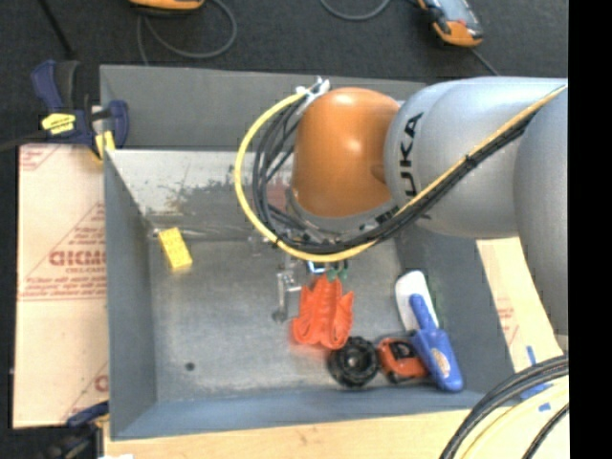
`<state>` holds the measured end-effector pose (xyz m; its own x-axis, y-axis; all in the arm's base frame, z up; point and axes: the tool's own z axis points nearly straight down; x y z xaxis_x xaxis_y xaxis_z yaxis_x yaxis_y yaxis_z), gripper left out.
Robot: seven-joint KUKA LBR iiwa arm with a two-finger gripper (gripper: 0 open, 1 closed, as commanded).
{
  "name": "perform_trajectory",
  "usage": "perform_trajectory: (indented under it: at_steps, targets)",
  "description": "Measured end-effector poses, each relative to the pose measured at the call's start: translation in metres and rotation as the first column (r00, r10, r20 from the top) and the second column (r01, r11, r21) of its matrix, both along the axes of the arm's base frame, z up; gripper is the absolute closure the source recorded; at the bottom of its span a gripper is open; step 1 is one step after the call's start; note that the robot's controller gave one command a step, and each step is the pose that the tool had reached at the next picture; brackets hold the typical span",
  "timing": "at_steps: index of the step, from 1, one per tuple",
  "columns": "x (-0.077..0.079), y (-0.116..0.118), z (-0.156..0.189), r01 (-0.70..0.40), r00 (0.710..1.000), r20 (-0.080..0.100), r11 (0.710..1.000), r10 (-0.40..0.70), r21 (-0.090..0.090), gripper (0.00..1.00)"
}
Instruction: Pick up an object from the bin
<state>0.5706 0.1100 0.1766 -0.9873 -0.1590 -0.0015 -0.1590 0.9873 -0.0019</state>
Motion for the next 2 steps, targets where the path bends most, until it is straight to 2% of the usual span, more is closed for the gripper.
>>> perform_trajectory:
  at_steps: [1,2]
  targets:
    - [0.014,-0.057,0.003,-0.083,0.997,0.003,0.997,0.083,0.001,0.00]
    - [-0.022,-0.066,-0.006,-0.072,0.997,0.003,0.997,0.072,0.000,0.00]
